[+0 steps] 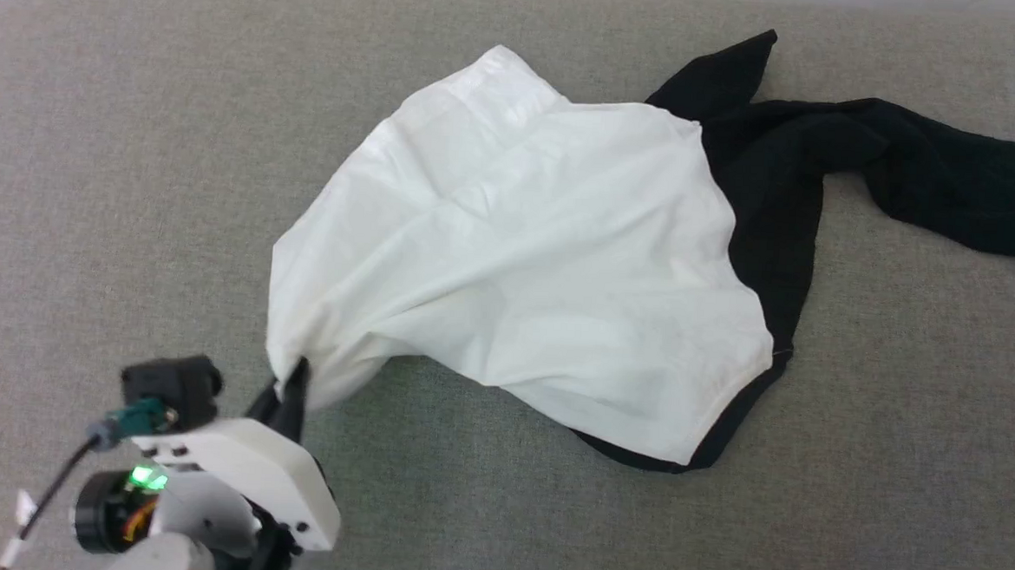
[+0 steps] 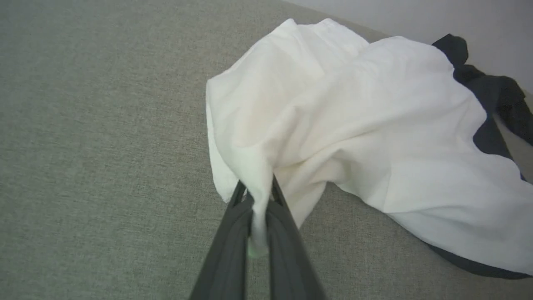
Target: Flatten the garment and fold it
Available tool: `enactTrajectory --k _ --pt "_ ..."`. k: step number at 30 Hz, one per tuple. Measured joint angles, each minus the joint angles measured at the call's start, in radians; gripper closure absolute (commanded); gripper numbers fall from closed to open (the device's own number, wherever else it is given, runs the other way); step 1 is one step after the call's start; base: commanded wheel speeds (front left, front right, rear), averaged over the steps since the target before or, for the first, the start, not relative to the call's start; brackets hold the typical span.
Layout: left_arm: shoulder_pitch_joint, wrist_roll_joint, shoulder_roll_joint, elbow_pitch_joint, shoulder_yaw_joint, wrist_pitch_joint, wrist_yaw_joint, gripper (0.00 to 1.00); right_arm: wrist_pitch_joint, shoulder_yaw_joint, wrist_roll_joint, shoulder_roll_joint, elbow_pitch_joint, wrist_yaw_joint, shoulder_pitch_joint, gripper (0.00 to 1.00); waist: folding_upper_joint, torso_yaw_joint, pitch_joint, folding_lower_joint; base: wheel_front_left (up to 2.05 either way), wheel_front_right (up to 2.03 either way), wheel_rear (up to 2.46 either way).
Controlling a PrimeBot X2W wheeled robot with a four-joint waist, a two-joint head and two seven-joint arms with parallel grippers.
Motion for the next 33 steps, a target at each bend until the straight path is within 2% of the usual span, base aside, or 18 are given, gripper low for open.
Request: enactTrajectory --k 1,2,3,8,13,16,18,22,28,33 --pt "0.003 -0.004 -0.017 0.028 -0.007 -0.012 -0.014 0.68 0.005 0.002 0.0 0.0 0.0 0.0 -0.001 0.0 0.0 0.0 0.0 0.0001 0.0 0.0 0.0" --pt "0.005 -0.006 -0.032 0.05 -0.011 -0.026 -0.026 0.15 0.006 0.004 -0.001 0.0 0.001 0.0 -0.001 0.0 0.0 -0.001 -0.001 0.0001 0.0 0.0 0.0" --pt "0.008 -0.015 -0.056 0.07 -0.003 -0.047 -0.032 0.0 0.007 0.006 -0.002 0.0 0.001 0.0 -0.001 0.0 0.0 -0.002 -0.003 0.0001 0.0 0.0 0.0" --pt "0.012 -0.041 -0.143 0.116 0.042 -0.161 -0.078 0.0 0.016 0.007 -0.008 0.0 0.001 0.0 0.0 0.0 0.0 -0.006 -0.017 0.0001 0.0 0.0 0.0" --pt "0.004 0.008 -0.139 0.057 0.127 -0.291 -0.076 0.0 0.026 0.008 -0.009 0.0 0.002 0.0 0.015 0.0 0.0 -0.01 -0.042 0.0001 0.0 0.0 0.0" --pt "-0.047 0.078 -0.113 0.027 0.129 -0.303 -0.067 0.0 0.033 0.011 -0.009 0.0 0.002 0.0 0.016 0.0 0.0 -0.012 -0.056 0.0 0.0 0.0 0.0" --pt "-0.104 0.125 -0.082 0.042 0.08 -0.265 -0.078 0.0 0.034 0.017 -0.009 -0.001 0.001 0.0 0.017 0.0 0.0 -0.013 -0.06 0.0 0.0 0.0 0.0" --pt "-0.267 0.175 -0.078 0.139 -0.021 -0.143 -0.148 0.0 0.042 0.026 -0.009 0.0 -0.003 0.0 0.02 0.0 0.0 -0.01 -0.053 0.0002 0.0 0.0 0.0" --pt "-0.504 0.198 -0.123 0.385 -0.117 0.034 -0.253 0.0 0.059 0.035 -0.012 0.0 -0.029 0.0 0.018 0.0 0.0 -0.011 -0.016 0.0002 0.0 0.0 0.0" --pt "-0.595 0.198 -0.15 0.588 -0.179 0.179 -0.304 0.0 0.068 0.039 -0.012 0.0 -0.039 0.0 0.013 0.0 0.0 -0.019 0.029 0.0003 0.0 0.0 0.0"
